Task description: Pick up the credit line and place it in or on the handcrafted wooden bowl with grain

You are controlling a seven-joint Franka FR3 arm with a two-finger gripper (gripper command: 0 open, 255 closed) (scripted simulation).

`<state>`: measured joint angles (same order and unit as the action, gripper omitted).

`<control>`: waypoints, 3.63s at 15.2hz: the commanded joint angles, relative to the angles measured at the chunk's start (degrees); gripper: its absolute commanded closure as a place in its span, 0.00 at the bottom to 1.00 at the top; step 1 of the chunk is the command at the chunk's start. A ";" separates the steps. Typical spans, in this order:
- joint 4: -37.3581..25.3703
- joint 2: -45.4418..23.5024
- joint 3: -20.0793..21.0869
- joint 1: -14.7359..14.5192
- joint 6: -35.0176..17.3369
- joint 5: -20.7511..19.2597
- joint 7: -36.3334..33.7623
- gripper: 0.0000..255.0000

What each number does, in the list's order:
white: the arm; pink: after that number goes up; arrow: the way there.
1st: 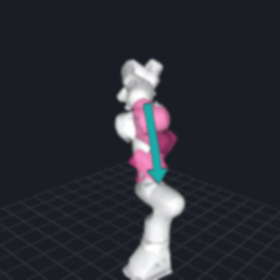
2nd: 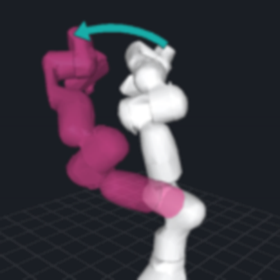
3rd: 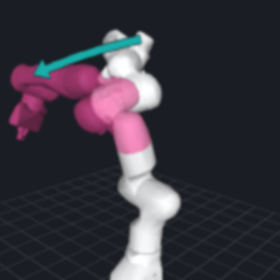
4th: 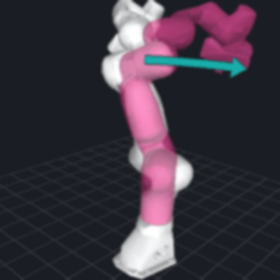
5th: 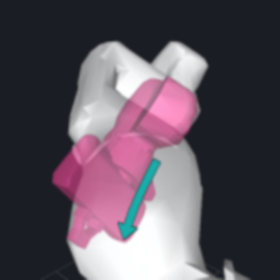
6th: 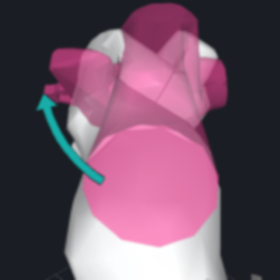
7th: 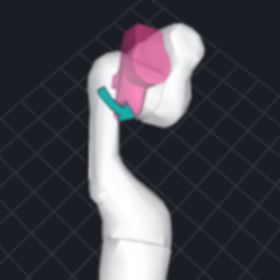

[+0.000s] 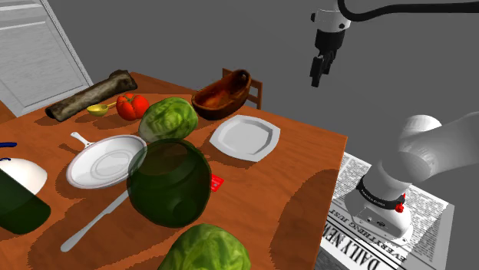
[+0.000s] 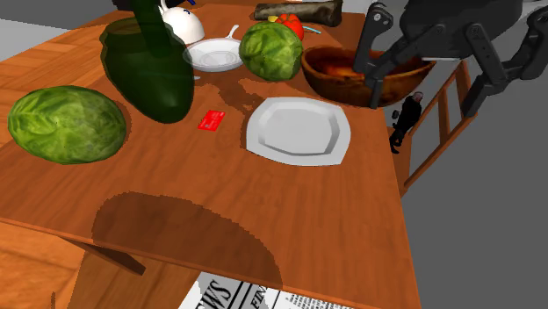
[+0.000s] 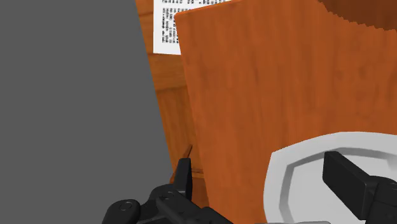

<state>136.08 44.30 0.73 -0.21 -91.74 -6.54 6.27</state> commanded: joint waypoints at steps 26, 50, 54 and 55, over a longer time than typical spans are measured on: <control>16.60 -15.88 28.06 -8.37 -54.51 11.10 -27.45 0.00; -6.68 -62.56 61.34 17.31 -57.67 -68.86 -95.14 0.00; -6.68 -62.56 61.34 17.31 -57.67 -68.86 -95.13 0.00; -6.68 -62.55 61.35 17.33 -57.67 -68.84 -95.12 0.00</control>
<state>129.39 -18.26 62.08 17.12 -149.41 -75.38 -88.84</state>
